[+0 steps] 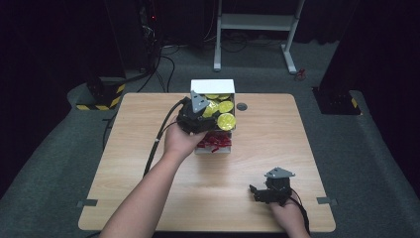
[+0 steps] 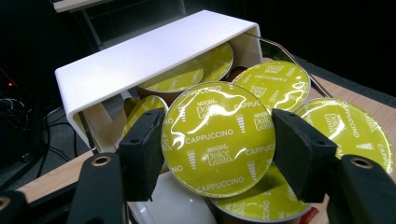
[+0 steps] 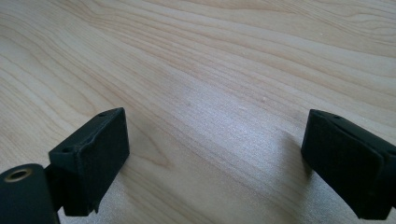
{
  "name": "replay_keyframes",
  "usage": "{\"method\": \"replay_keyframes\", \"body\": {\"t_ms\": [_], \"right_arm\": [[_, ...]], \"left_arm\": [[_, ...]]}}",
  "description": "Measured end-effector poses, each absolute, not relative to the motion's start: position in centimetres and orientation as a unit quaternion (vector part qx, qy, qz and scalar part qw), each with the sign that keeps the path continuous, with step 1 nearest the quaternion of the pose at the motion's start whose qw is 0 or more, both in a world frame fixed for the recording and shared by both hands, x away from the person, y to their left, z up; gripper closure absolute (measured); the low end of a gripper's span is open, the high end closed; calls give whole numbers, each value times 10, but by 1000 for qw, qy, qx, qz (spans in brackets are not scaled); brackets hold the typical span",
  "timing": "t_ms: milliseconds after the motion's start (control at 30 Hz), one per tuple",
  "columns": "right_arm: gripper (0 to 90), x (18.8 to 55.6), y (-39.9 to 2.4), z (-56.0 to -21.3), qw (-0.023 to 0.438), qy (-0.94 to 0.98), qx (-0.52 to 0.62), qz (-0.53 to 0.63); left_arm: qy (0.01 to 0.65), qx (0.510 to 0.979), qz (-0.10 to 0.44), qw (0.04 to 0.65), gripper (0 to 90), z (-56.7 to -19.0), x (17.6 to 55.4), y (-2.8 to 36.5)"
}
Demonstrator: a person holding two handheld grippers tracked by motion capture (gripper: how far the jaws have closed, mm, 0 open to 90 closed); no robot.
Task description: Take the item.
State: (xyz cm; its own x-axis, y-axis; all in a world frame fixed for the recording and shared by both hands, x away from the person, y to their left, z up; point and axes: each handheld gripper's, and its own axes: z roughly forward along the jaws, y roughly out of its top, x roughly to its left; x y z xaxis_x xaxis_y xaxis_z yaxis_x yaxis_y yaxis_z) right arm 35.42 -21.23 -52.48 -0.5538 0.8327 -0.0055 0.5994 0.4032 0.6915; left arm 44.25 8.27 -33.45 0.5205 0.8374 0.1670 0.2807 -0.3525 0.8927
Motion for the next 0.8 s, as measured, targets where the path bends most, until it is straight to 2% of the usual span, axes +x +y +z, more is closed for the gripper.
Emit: {"method": "replay_keyframes", "body": {"t_ms": [800], "right_arm": [[75,354,-212,-525,178,818,438,327]], "left_arm": [[377,735,277,490,384,-323,433,98]]}}
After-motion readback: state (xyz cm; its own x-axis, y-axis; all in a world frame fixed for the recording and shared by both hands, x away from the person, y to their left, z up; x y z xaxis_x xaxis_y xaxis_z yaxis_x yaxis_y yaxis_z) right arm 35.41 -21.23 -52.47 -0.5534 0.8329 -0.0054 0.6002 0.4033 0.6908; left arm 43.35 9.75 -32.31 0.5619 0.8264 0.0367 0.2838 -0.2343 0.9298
